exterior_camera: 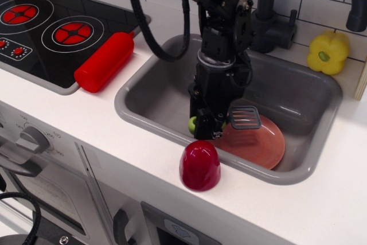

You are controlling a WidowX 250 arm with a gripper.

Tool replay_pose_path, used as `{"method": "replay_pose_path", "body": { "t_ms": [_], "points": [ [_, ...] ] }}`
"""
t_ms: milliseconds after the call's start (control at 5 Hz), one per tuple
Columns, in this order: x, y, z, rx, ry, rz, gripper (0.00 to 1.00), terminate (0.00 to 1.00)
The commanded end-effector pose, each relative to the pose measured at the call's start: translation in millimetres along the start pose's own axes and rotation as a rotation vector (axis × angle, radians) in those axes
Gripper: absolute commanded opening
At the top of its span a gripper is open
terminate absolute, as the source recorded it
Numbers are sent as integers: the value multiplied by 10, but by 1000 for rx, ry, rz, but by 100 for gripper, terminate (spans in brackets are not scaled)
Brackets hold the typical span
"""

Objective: Put spatula on plate sink

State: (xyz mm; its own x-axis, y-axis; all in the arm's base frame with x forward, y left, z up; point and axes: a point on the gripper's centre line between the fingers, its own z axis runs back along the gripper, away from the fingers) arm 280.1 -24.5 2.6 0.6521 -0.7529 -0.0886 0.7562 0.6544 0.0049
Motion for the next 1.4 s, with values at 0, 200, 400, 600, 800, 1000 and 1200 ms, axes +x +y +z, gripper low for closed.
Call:
{"method": "replay_pose_path", "body": {
  "t_ms": [0, 200, 400, 600, 800, 1000, 1200],
  "points": [
    [155, 65, 105, 13, -21, -2, 100, 0],
    [180, 89, 197, 5, -37, 15, 100, 0],
    [160, 124, 345, -7, -69, 30, 100, 0],
    [93, 181, 559, 9, -88, 54, 100, 0],
    [24, 239, 749, 16, -114, 90, 100, 0],
    [24, 239, 749, 16, -114, 90, 100, 0],
    [24, 239, 749, 16, -114, 90, 100, 100]
  ]
}}
